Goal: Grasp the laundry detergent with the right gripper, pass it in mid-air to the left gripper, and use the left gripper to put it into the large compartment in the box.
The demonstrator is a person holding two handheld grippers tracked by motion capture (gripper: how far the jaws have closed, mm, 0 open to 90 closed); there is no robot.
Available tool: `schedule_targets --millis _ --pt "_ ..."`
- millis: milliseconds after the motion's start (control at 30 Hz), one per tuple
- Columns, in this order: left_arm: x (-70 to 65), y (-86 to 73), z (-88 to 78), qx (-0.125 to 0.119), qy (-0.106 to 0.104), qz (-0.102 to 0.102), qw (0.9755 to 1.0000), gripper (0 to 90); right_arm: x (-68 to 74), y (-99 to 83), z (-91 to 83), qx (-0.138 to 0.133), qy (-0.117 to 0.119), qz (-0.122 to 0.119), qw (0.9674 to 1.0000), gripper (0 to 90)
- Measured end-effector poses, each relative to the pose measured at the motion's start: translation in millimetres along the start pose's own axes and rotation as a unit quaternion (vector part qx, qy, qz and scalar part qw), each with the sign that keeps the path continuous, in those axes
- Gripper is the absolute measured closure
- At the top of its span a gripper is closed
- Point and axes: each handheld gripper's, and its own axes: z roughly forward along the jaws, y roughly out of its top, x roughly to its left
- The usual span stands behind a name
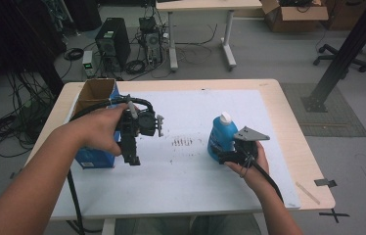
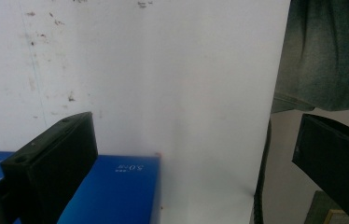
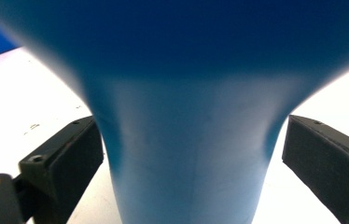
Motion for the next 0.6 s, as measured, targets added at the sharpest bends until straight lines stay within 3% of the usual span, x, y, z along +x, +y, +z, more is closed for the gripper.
schedule_targets --millis 600 --pt "-1.0 -0.6 0.0 0.000 0.000 0.000 1.0000 0.2 3.4 0.1 1.3 -0.009 0.002 -0.008 0.9999 20.5"
